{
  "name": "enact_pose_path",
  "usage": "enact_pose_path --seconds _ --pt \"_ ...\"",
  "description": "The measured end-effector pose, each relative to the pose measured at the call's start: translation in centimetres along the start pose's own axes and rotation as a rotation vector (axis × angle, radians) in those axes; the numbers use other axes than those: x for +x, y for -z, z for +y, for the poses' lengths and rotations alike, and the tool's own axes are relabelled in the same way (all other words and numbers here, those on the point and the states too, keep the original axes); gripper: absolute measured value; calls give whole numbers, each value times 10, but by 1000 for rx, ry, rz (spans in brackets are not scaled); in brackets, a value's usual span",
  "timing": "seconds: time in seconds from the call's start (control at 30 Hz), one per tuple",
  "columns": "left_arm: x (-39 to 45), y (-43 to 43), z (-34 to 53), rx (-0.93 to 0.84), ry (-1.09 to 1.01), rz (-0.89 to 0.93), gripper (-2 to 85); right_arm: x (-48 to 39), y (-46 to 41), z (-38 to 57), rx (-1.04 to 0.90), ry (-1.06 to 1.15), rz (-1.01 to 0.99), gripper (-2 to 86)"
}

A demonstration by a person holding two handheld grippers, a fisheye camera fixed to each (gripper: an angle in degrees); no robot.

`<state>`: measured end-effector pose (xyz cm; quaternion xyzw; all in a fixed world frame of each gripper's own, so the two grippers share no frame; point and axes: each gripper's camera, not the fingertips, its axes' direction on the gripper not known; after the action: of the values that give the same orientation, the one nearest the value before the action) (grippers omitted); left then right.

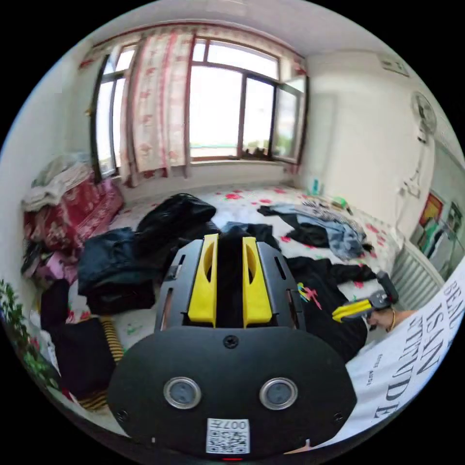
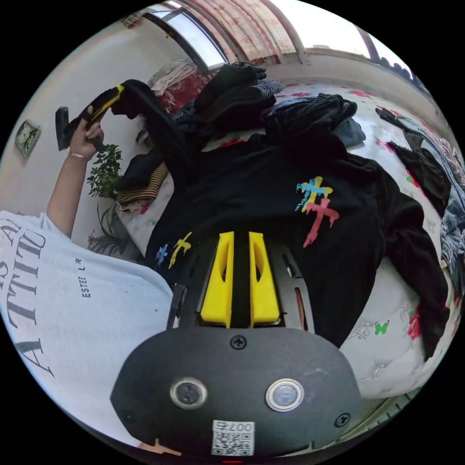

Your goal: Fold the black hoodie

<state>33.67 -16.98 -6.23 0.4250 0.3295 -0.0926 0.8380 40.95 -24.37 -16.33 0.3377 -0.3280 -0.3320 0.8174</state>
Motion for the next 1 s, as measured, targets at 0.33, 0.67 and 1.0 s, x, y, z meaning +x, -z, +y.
enact_pose_path --seconds 0.33,0.67,1.0 --pt "184 -112 156 -456 -230 254 132 40 25 2 54 -281 -39 84" --pt "77 -193 188 -684 -68 45 131 -9 -28 -92 -184 -46 74 90" --pt "63 -251 210 -798 -115 -77 99 -43 59 -128 -162 301 578 11"
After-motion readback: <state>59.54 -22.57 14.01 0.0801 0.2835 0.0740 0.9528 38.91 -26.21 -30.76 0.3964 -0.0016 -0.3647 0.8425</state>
